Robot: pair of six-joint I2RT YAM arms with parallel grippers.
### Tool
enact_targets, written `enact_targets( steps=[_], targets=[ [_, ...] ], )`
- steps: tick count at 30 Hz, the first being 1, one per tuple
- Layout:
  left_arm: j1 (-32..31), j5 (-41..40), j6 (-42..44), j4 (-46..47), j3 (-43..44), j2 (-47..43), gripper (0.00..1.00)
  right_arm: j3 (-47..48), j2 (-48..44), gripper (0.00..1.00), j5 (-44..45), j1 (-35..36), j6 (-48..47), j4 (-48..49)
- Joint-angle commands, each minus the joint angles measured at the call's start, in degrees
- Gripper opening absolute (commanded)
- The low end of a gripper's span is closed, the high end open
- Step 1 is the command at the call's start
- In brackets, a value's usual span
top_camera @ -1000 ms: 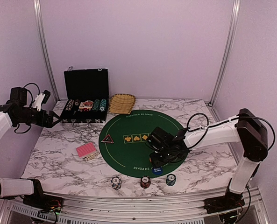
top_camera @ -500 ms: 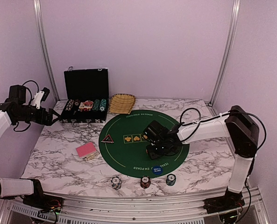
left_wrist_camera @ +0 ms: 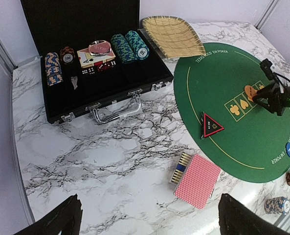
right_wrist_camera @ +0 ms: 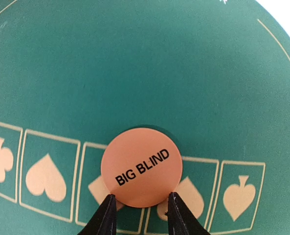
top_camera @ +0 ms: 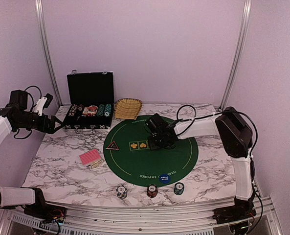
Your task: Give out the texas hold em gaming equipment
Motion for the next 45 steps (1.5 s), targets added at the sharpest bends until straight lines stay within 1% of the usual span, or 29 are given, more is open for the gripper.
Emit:
enact_targets(
  steps=[1,15,19,21,24,27,31,35,38,41,45],
  targets=[
    [0.21,1.15,2.45,-3.79,0.9,-0.32,0.99,5.74,5.5,0.35,2.87,-2.65,-1.38,0.11],
    [0.21,1.07,3.56,-4.65,0.41,-0.07,0.99,21.62,16.08,0.35,-1.16,-7.86,-5.22,-0.61],
    [0.21,0.92,3.76,-4.92,0.41,-0.03,0.99,24.49,17.15,0.35,-1.86,-8.21,-6.56,-1.3],
    [0.2,0.77,3.96,-5.21,0.54,-0.14,0.99,25.09,16.27,0.38,-2.69,-8.21,-7.23,-2.06],
    [0.21,0.83,4.23,-5.57,0.58,-0.31,0.99,21.82,11.57,0.49,-3.93,-7.77,-8.71,-2.01],
    [0.22,1.29,4.15,-5.81,0.67,-0.31,0.99,13.94,4.2,0.66,-5.16,-6.25,-10.48,-1.81],
    [0.23,1.5,4.1,-5.99,0.91,-0.32,0.99,2.8,-5.66,0.77,-7.65,-2.61,-12.29,-4.0],
    [0.18,1.75,4.14,-6.03,1.02,-0.32,0.99,-8.08,-13.93,0.78,-13.11,1.38,-13.89,-6.96],
    [0.15,1.94,4.17,-6.04,1.02,-0.41,0.99,-14.79,-19.61,0.79,-14.28,4.48,-14.3,-8.37],
    [0.19,2.08,3.9,-6.11,1.09,-0.38,0.99,-18.0,-22.76,0.79,-14.66,5.78,-13.93,-9.92],
    [0.12,2.3,3.67,-6.15,0.9,-0.8,0.99,-19.13,-24.12,0.8,-15.21,7.2,-14.04,-11.84]
  ],
)
